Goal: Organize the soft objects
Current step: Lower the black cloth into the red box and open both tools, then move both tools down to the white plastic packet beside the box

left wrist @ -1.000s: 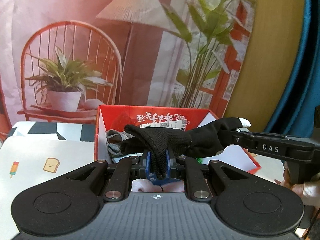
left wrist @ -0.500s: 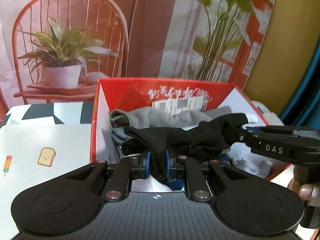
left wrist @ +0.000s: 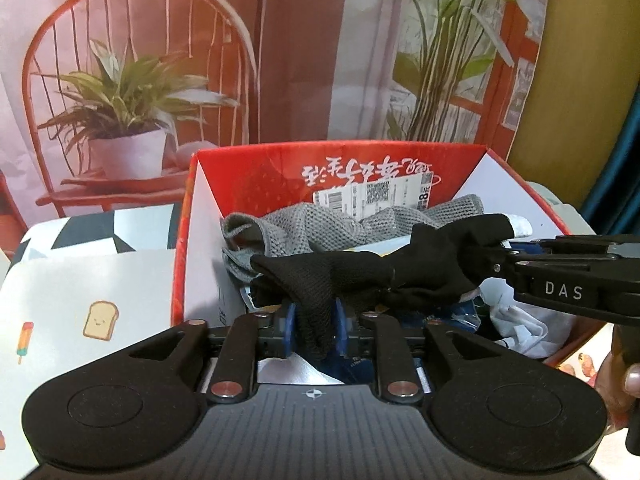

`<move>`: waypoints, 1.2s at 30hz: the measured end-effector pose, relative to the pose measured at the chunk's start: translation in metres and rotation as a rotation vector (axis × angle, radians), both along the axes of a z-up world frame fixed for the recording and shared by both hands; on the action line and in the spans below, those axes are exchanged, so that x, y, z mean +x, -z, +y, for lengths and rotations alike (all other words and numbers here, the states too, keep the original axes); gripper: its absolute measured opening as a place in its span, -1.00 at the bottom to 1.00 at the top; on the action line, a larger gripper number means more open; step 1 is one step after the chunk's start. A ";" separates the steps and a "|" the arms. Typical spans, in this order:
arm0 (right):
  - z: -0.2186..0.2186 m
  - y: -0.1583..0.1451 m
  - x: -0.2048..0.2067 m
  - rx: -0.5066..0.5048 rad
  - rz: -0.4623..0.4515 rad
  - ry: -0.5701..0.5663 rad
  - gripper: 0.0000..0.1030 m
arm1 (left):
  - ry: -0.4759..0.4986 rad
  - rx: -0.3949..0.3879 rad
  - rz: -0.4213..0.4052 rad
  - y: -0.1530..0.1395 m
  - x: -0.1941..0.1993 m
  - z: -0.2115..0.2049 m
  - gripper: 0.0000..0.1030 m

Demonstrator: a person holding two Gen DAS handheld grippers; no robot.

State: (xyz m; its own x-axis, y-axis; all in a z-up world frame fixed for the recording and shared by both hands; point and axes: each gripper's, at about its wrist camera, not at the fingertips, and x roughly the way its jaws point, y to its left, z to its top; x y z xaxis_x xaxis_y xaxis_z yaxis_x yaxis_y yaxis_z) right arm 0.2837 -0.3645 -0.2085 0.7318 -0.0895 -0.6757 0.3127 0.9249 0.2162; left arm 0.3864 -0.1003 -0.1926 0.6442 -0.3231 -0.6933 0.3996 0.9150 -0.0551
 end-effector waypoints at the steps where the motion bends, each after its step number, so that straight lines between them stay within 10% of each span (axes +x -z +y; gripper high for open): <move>1: 0.001 -0.002 -0.001 -0.012 -0.008 0.001 -0.58 | 0.001 -0.008 -0.006 -0.003 -0.001 0.002 -0.32; 5: 0.002 -0.013 -0.009 -0.047 -0.031 0.002 -0.36 | -0.007 -0.030 -0.052 -0.016 -0.010 0.008 0.11; 16: 0.016 -0.043 -0.046 -0.131 -0.141 -0.019 0.99 | -0.001 -0.040 -0.210 -0.047 -0.069 0.022 0.99; 36: 0.042 -0.033 -0.123 -0.099 -0.254 -0.014 0.99 | -0.080 -0.060 -0.238 -0.029 -0.142 0.054 1.00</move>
State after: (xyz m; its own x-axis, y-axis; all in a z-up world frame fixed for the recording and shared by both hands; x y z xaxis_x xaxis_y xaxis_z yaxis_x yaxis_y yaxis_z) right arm 0.1612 -0.3229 -0.1759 0.8782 -0.1348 -0.4589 0.2470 0.9494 0.1939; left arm 0.2439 -0.0464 -0.1637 0.8119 -0.3003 -0.5006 0.3341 0.9422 -0.0232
